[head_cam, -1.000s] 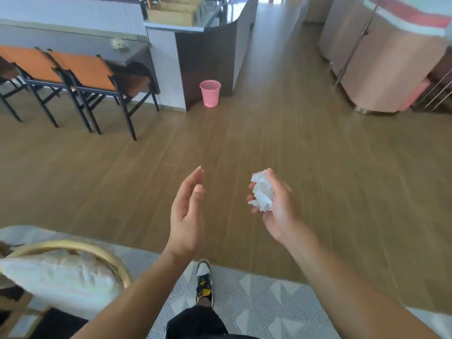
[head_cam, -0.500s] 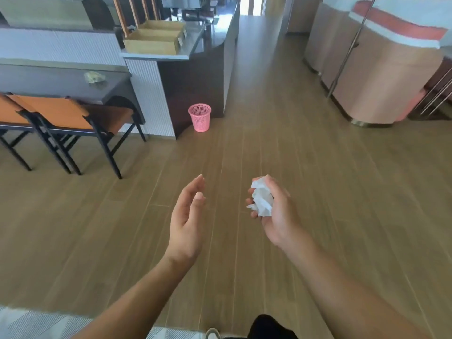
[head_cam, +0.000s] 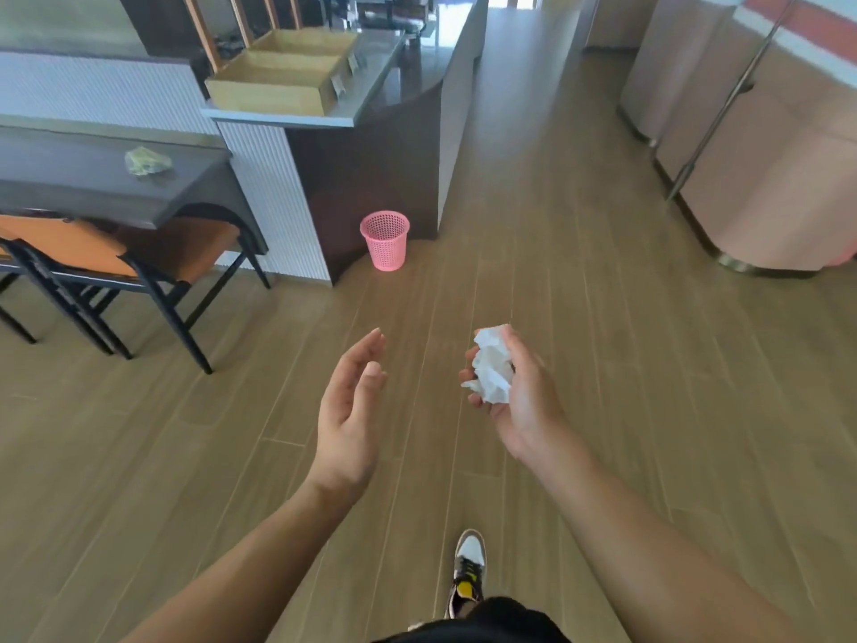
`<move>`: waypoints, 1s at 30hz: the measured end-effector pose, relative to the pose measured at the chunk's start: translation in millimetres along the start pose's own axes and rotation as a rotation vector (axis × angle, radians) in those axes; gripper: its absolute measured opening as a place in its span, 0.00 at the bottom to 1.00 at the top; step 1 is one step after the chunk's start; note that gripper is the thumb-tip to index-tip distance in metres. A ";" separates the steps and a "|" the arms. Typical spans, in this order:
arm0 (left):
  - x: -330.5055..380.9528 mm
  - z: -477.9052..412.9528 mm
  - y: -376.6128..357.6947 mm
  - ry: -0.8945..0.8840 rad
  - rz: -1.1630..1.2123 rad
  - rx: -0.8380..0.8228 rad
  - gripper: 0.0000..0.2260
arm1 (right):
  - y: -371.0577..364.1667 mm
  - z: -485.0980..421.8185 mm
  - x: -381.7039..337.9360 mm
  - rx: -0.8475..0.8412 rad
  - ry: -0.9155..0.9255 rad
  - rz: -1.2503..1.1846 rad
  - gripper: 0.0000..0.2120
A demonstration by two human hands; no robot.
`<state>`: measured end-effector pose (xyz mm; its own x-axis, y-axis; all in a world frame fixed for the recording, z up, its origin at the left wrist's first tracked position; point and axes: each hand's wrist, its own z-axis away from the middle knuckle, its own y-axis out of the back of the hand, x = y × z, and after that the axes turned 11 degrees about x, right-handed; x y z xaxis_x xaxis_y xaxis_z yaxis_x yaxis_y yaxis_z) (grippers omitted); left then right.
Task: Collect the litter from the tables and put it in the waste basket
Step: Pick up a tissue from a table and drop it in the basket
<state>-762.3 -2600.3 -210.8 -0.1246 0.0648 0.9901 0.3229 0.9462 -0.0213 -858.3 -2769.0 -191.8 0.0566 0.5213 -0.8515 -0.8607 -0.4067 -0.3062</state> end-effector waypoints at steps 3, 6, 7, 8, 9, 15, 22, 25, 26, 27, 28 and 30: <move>-2.7 -55.2 -41.4 -0.019 -0.005 0.017 0.23 | -16.5 -61.5 -38.5 -0.025 0.007 0.033 0.20; -3.8 -104.1 -73.6 -0.016 -0.001 0.035 0.23 | -35.5 -113.6 -67.5 -0.040 0.002 0.062 0.21; -5.0 -118.7 -82.0 -0.017 -0.003 0.043 0.23 | -41.8 -129.0 -74.9 -0.044 -0.002 0.062 0.21; -8.0 -136.3 -91.6 -0.022 -0.003 0.055 0.23 | -49.0 -148.1 -82.4 -0.050 -0.004 0.061 0.21; -11.1 -153.4 -100.6 -0.027 -0.003 0.068 0.23 | -55.8 -166.3 -88.7 -0.054 -0.003 0.066 0.21; -36.4 -266.5 -142.9 -0.017 0.029 0.088 0.21 | -104.8 -283.2 -110.4 -0.064 -0.027 0.093 0.18; -73.7 -426.5 -169.5 -0.019 0.026 0.088 0.21 | -191.1 -417.8 -131.9 -0.056 -0.010 0.112 0.21; -81.8 -495.8 -179.3 -0.024 0.014 0.085 0.22 | -233.8 -470.5 -146.6 -0.037 0.001 0.130 0.19; -83.2 -518.0 -183.1 -0.025 0.011 0.084 0.21 | -247.4 -486.9 -151.1 -0.032 0.001 0.134 0.18; -84.3 -538.6 -186.8 -0.024 0.007 0.084 0.20 | -260.2 -502.6 -154.9 -0.028 -0.006 0.139 0.18; -85.2 -556.5 -190.6 -0.023 0.004 0.083 0.20 | -271.7 -516.6 -158.3 -0.029 -0.014 0.140 0.17; -88.8 -585.1 -198.3 -0.022 -0.002 0.084 0.19 | -290.3 -542.0 -163.6 -0.039 -0.025 0.133 0.17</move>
<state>-266.3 -2979.2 -213.2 -0.1461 0.0693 0.9868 0.2426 0.9696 -0.0322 -343.5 -3142.9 -194.3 -0.0701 0.4792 -0.8749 -0.8394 -0.5022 -0.2078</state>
